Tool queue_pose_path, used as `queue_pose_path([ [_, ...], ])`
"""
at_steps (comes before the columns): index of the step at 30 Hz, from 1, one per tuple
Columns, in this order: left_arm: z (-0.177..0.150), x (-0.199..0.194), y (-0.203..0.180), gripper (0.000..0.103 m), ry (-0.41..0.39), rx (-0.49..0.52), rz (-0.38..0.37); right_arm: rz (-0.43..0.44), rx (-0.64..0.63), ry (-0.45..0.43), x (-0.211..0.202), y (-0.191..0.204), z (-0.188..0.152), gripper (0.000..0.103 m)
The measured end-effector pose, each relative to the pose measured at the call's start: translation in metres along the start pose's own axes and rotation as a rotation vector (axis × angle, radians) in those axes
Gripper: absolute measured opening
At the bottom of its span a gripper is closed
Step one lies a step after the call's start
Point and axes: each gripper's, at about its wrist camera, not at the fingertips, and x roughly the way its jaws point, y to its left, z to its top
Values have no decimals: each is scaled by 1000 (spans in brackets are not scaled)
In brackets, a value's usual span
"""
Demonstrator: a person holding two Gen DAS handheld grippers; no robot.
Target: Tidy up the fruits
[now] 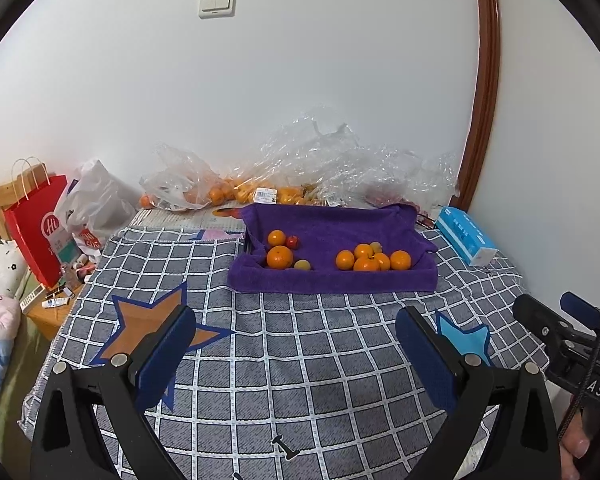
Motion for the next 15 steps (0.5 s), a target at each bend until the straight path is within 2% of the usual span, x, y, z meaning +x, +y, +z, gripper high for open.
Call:
queue_pose_path([
  [15,1,-7,-4,101,-13,4,2,-10,5,-13,-8,-3,-1,99],
])
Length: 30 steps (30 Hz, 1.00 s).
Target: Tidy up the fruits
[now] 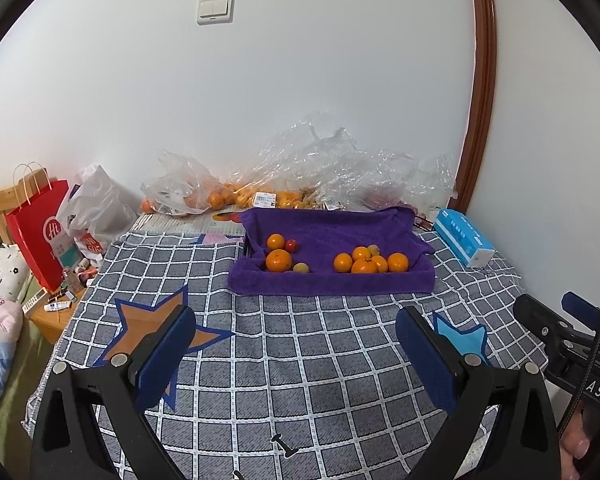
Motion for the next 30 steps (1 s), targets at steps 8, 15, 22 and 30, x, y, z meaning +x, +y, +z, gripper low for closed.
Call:
queue_pose_path([
  [8,1,-1,-1,101,0,-5,0,3,0,-3,0,0,0,99],
  [15,2,-2,-3,101,0,-1,1,1,1,-5,-1,-1,1,99],
  [22,3,-3,-5,101,-1,-5,-1,1,9,-8,-2,-2,1,99],
  [30,3,-5,-5,101,-2,-7,0,-2,11,-6,-1,-4,0,99],
])
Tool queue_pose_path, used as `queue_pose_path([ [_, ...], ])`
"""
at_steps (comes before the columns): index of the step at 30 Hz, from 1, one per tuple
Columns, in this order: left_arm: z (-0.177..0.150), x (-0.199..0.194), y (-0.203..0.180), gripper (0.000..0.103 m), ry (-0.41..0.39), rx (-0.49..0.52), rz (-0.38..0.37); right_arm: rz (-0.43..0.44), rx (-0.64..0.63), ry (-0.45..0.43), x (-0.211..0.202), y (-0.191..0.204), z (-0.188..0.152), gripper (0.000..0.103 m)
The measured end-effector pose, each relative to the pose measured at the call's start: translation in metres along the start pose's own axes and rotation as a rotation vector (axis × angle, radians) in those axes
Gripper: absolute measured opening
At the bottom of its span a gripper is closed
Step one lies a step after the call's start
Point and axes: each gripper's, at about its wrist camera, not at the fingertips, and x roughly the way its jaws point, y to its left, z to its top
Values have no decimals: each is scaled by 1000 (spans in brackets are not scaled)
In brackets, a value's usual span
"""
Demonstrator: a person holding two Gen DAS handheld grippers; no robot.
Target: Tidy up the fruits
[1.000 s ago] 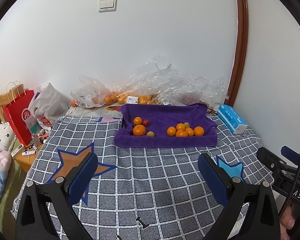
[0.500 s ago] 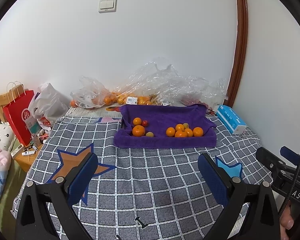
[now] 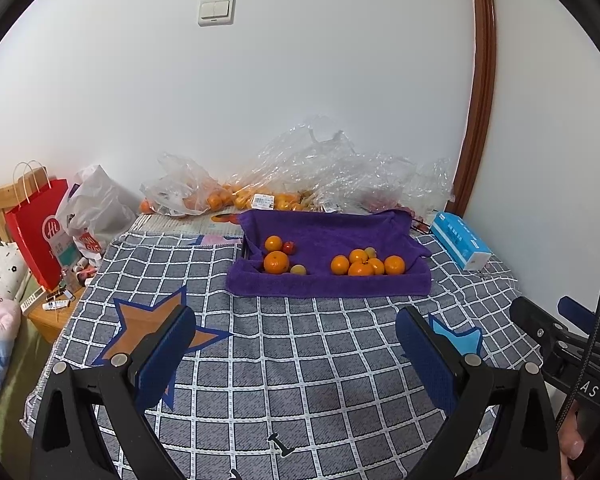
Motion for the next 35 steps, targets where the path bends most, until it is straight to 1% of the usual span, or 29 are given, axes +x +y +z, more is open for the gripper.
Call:
queue_pose_path([
  [35,0,-1,2,101,-1,-4,2,1,7,0,-2,2,-3,99],
])
